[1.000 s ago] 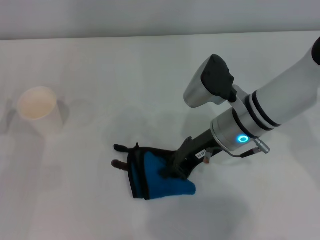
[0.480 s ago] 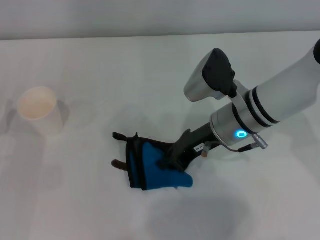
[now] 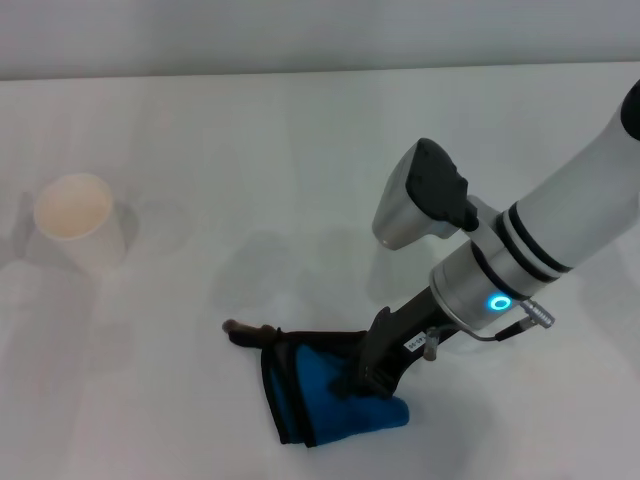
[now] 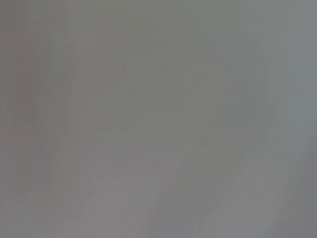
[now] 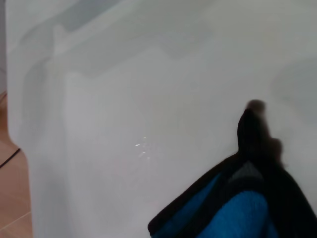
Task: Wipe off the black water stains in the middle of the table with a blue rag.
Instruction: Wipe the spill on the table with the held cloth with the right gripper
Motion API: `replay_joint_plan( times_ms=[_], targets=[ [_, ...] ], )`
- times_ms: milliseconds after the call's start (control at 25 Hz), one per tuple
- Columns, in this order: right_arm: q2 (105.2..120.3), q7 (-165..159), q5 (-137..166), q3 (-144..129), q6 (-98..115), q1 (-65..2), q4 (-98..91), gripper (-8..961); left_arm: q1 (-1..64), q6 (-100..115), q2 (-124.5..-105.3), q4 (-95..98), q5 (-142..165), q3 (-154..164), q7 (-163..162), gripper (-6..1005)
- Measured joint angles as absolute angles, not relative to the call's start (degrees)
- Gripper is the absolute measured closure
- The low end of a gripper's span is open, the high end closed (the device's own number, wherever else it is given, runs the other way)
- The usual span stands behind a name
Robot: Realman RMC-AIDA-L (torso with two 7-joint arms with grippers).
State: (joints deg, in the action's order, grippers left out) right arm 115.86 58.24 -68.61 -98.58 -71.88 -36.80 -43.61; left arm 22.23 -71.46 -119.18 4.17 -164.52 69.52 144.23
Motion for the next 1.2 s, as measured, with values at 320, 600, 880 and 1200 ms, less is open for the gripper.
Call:
replay_joint_plan(
  times_ms=[320, 600, 880, 1200],
  targets=[
    [116.19, 59.9, -72.3, -100.8, -65.5, -36.2, -43.5, 866, 22.3, -71.5, -119.18, 4.1, -163.3, 69.5, 144.2, 124],
    [116.19, 61.1, -74.6, -100.8, -60.9, -35.9, -43.5, 869, 22.3, -71.5, -119.18, 4.1, -163.3, 69.5, 144.2, 124],
    [115.97, 60.5, -74.8, -100.3, -54.1, -35.8, -42.8, 870, 22.3, -71.5, -119.18, 4.1, -163.3, 69.5, 144.2, 123],
    [115.87, 59.7, -75.0, -96.8, -48.4, -35.5, -40.9, 869, 22.5, -71.5, -119.18, 4.2, -163.3, 69.3, 144.2, 124]
  ],
)
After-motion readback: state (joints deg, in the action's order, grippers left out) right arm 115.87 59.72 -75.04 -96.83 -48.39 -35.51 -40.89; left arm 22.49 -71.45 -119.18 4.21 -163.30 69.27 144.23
